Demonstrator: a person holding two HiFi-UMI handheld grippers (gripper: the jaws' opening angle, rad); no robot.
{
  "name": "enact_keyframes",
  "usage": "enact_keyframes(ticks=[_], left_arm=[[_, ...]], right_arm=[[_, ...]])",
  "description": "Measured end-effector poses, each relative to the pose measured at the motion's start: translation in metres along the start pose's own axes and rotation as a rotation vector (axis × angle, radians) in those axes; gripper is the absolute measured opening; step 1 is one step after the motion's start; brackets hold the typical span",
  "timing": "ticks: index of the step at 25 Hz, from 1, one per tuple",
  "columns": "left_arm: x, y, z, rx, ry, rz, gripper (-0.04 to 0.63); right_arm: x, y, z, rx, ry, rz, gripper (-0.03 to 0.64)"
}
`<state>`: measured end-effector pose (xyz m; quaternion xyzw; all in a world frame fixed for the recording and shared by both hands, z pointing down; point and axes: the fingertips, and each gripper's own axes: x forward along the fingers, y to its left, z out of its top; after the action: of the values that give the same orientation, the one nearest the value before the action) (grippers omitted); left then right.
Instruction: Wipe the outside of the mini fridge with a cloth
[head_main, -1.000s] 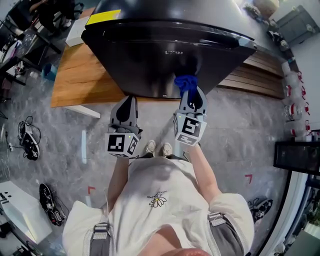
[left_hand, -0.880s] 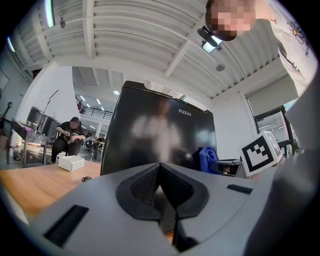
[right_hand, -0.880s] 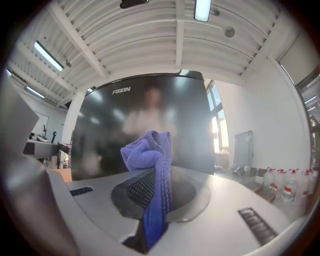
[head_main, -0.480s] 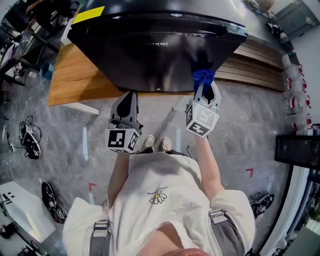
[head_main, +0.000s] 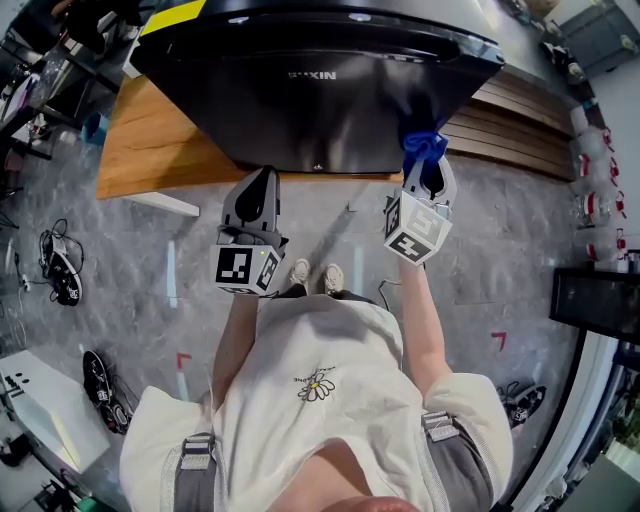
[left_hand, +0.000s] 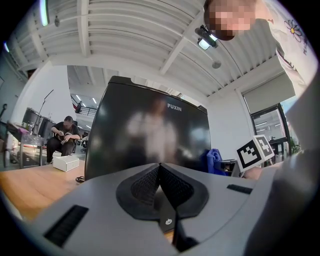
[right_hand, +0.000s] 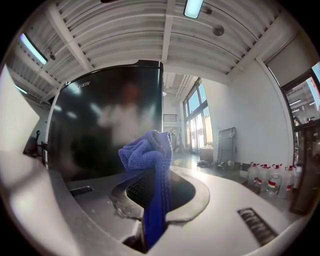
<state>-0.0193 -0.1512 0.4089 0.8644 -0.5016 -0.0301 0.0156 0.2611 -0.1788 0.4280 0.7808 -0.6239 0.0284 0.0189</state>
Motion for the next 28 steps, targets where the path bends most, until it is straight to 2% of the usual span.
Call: enact_keyframes(ticks=[6,12,15,18,21,28], left_arm=[[-0.006,0.004,-0.003,0.01,0.014,0.005,0.005],[-0.009,0.01,-0.004,0.008,0.011,0.016,0.005],[-0.012,0.011,-0.005,0.01,0.014,0.015,0.005],[-0.015,0.015,-0.005,0.013,0.011,0.018,0.005],[-0.019,0.02,-0.006,0.005,0.008,0.029,0.005],[-0.038,0.046,-0.01,-0.005,0.014,0.082,0.005]], right_arm=[[0.0,-0.003,0.001,-0.004,-0.01,-0.017,0.061],[-0.002,-0.015,-0.004,0.0,0.001,-0.071,0.061],[-0.013,-0.011,-0.006,-0.003,0.0,-0.056,0.061],[-0.029,0.006,-0.003,0.005,-0.01,-0.008,0.061],[-0.044,0.036,-0.004,0.022,-0.01,0.087,0.061],[-0.049,0.156,-0.023,0.031,0.018,0.335,0.061]])
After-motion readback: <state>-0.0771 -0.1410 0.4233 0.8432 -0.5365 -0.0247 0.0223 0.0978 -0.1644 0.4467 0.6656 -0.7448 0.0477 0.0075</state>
